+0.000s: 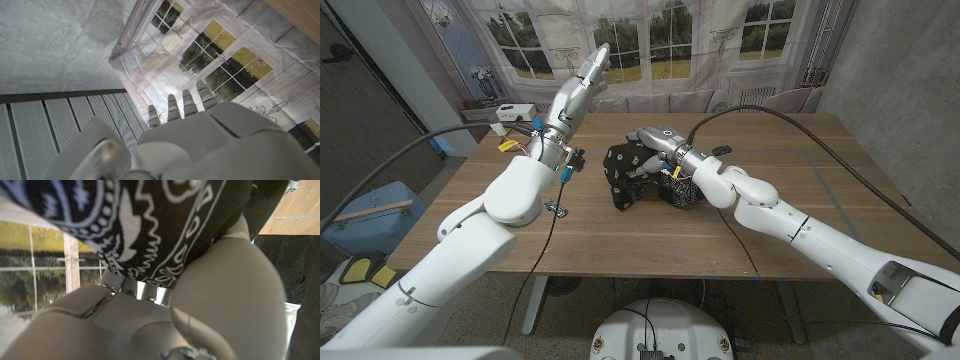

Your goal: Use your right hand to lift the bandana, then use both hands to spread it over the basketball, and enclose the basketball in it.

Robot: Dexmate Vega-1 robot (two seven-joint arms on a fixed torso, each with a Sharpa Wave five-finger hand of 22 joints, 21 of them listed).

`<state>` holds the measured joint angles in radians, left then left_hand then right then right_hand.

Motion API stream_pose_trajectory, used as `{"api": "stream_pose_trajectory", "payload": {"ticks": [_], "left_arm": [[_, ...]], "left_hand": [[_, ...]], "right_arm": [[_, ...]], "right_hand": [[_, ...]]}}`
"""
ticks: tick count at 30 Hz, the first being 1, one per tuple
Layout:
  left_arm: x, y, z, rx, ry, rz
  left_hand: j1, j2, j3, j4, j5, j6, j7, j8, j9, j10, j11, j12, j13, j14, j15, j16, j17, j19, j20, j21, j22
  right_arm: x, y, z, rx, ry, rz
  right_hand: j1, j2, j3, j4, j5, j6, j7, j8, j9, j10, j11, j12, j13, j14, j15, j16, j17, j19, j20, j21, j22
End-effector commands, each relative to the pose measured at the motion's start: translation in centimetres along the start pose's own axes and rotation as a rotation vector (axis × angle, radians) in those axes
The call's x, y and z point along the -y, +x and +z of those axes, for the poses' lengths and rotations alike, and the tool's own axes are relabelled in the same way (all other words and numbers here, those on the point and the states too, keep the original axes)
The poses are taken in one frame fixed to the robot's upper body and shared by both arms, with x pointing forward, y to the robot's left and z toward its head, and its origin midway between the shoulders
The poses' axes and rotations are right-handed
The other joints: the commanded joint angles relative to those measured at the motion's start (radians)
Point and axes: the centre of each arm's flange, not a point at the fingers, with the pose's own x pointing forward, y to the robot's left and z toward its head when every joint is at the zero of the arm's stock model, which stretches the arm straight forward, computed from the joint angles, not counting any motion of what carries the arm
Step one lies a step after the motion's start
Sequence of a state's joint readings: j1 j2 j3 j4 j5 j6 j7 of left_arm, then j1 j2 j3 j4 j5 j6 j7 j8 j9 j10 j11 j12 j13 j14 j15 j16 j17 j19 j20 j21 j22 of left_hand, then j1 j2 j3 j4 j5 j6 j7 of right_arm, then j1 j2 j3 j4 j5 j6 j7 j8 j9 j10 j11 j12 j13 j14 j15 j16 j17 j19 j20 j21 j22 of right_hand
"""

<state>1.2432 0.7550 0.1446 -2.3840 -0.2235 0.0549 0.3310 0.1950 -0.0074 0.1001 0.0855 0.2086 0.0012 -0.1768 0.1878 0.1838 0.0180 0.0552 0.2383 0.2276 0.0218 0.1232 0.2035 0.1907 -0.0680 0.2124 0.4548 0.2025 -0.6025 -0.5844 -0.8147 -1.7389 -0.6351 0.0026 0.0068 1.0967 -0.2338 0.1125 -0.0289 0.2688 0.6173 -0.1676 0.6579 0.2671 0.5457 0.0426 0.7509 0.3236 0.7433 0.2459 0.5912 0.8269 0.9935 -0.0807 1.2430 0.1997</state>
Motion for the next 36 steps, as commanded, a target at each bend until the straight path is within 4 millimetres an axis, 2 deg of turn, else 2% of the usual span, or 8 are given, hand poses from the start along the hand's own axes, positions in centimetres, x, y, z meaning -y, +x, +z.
{"api": "stream_pose_trajectory", "payload": {"ticks": [1, 14, 24, 25, 28, 29, 33, 36], "left_arm": [[0.1, -0.4, 0.1, -0.005, 0.020, 0.018], [0.7, 0.0, 0.3, -0.008, 0.026, 0.014], [1.1, 0.6, 0.2, 0.001, 0.024, -0.003], [1.1, 0.7, 0.2, 0.002, 0.024, -0.003], [1.2, 0.8, 0.2, 0.002, 0.025, -0.006], [1.2, 0.9, 0.2, 0.003, 0.025, -0.009], [1.2, 1.0, 0.2, 0.002, 0.028, -0.008], [1.3, 1.1, 0.1, 0.003, 0.031, -0.010]], "left_hand": [[-0.003, 0.003, -0.001, -0.005, 0.007, -0.005, -0.002, 0.004, 0.001, -0.008, 0.003, -0.003, 0.001, -0.002, 0.009, 0.002, 0.002, 0.009, 0.001, 0.005, 0.001], [-0.002, 0.004, -0.002, -0.007, 0.008, -0.004, -0.001, 0.005, 0.001, -0.012, 0.004, -0.005, 0.000, -0.005, 0.007, 0.001, 0.002, 0.010, 0.002, 0.003, 0.001], [0.000, 0.004, -0.002, -0.009, 0.008, -0.003, -0.002, 0.006, 0.001, -0.012, 0.001, -0.004, 0.000, -0.006, 0.006, 0.000, 0.002, 0.010, 0.002, 0.000, 0.000], [0.000, 0.004, -0.002, -0.010, 0.008, -0.002, -0.002, 0.006, 0.001, -0.012, 0.004, -0.004, 0.000, -0.005, 0.006, 0.000, 0.002, 0.010, 0.002, 0.000, 0.000], [0.000, 0.004, -0.003, -0.010, 0.008, -0.001, -0.003, 0.006, 0.001, -0.012, 0.003, -0.004, 0.000, -0.004, 0.004, 0.000, 0.002, 0.010, 0.002, 0.000, 0.000], [0.000, 0.004, -0.003, -0.010, 0.008, -0.001, -0.003, 0.006, 0.001, -0.012, 0.003, -0.004, 0.000, -0.004, 0.005, 0.000, 0.002, 0.010, 0.002, -0.001, 0.000], [0.000, 0.004, -0.003, -0.010, 0.008, 0.001, -0.004, 0.007, 0.001, -0.013, 0.003, -0.004, 0.000, -0.005, 0.004, 0.000, 0.002, 0.010, 0.002, -0.001, 0.000], [0.000, 0.004, -0.003, -0.011, 0.008, 0.003, -0.004, 0.008, 0.001, -0.013, 0.003, -0.005, -0.001, -0.002, -0.001, 0.001, 0.002, 0.010, 0.002, -0.002, 0.000]], "right_arm": [[-2.7, 2.5, -3.5, 0.043, 0.441, 0.711], [-4.6, 4.4, -5.9, 0.060, 0.542, 1.055], [-4.2, 4.3, -6.9, 0.009, 0.496, 0.937], [-4.2, 4.3, -6.9, 0.003, 0.481, 0.916], [-4.2, 4.1, -6.8, -0.008, 0.431, 0.863], [-4.2, 4.1, -6.8, -0.007, 0.427, 0.842], [-4.0, 3.8, -6.7, 0.007, 0.381, 0.743], [-3.8, 3.4, -6.5, 0.016, 0.335, 0.643]], "right_hand": [[0.299, 0.289, 0.297, -0.140, 0.013, 0.241, 0.256, -0.003, 0.010, 0.438, 0.048, -0.002, 0.082, 0.531, -0.460, -0.009, 0.001, 0.021, -0.131, 0.006, -0.005], [0.287, 0.307, 0.326, -0.131, 0.040, 0.213, 0.272, -0.021, 0.017, 0.431, 0.056, -0.007, 0.076, 0.538, -0.458, -0.032, -0.003, 0.023, -0.135, 0.016, -0.014], [0.240, 0.354, 0.337, -0.103, 0.053, 0.146, 0.269, -0.075, 0.003, 0.397, 0.056, -0.017, 0.076, 0.525, -0.453, -0.065, -0.015, 0.000, -0.138, 0.019, -0.017], [0.229, 0.357, 0.337, -0.102, 0.051, 0.107, 0.255, -0.106, -0.008, 0.378, 0.057, -0.022, 0.076, 0.501, -0.444, -0.082, -0.021, -0.030, -0.130, 0.014, -0.016], [0.219, 0.371, 0.348, -0.120, 0.034, -0.131, 0.160, -0.297, -0.071, 0.321, 0.047, -0.032, 0.081, 0.453, -0.446, -0.103, 0.006, -0.078, -0.129, 0.030, -0.015], [0.223, 0.376, 0.348, -0.123, 0.029, -0.175, 0.131, -0.335, -0.077, 0.320, 0.042, -0.029, 0.083, 0.454, -0.446, -0.103, 0.012, -0.093, -0.128, 0.034, -0.014], [0.201, 0.360, 0.334, -0.117, 0.018, -0.207, 0.118, -0.391, -0.079, 0.244, 0.027, -0.058, 0.082, 0.364, -0.420, -0.148, 0.003, -0.186, -0.080, 0.032, -0.013], [0.169, 0.337, 0.315, -0.119, -0.019, -0.195, 0.108, -0.439, -0.075, 0.132, 0.006, -0.131, 0.042, 0.212, -0.391, -0.239, -0.059, -0.431, 0.036, -0.019, -0.024]]}}
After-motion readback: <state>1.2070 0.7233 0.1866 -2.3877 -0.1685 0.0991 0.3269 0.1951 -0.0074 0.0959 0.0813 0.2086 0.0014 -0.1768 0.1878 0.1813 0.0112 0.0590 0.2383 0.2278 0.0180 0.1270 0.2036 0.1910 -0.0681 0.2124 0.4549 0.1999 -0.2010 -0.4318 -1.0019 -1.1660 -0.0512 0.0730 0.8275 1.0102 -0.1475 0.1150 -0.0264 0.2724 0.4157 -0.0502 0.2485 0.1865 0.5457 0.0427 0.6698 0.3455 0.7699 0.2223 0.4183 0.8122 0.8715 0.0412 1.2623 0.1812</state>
